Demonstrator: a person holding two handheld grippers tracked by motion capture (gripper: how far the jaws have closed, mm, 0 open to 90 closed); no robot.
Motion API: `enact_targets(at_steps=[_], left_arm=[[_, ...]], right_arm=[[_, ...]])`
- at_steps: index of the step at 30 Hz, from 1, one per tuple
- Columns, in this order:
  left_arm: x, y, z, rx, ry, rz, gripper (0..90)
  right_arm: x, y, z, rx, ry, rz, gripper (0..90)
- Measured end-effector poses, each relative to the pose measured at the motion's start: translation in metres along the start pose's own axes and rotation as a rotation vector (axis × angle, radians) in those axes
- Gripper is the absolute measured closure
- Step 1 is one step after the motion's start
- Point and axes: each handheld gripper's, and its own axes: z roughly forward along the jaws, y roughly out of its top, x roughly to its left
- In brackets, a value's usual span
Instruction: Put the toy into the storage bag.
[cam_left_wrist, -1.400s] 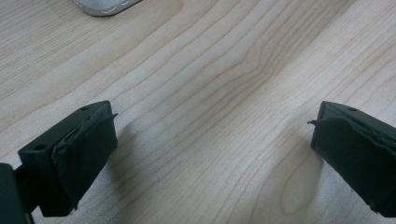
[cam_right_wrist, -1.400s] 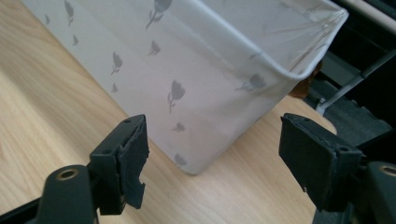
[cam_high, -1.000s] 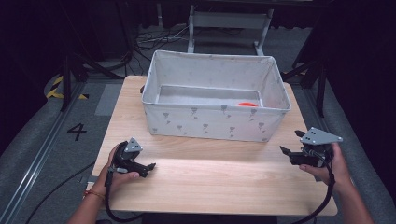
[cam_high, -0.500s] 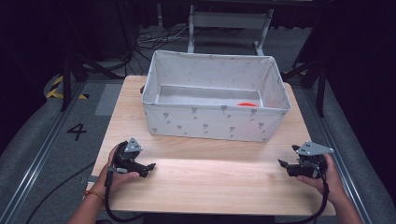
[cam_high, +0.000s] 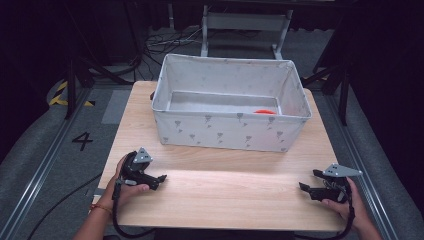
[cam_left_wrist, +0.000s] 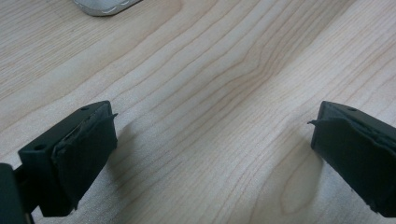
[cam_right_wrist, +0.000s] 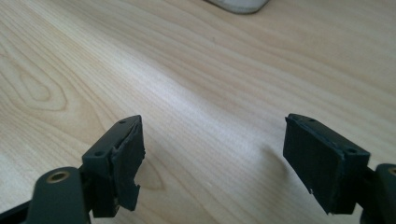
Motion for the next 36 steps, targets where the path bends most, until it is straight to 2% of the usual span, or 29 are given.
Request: enact_targets(at_steps=[4, 13, 36], left_arm=[[-0.0001, 0.0000, 0.0000, 0.000, 0.001, 0.000, 0.6], [-0.0011, -0.0005, -0.0005, -0.001, 0.015, -0.009, 0.5], [-0.0012, -0.0004, -0.0006, 0.000, 0.016, -0.009, 0.5]], right_arm=[[-0.0024, -0.0020, 0.0016, -0.006, -0.023, 0.029, 15.3], [-0.0027, -0.0020, 0.0018, -0.005, -0.033, 0.039, 14.9], [-0.0027, -0.0020, 0.0018, -0.005, -0.033, 0.039, 14.9]])
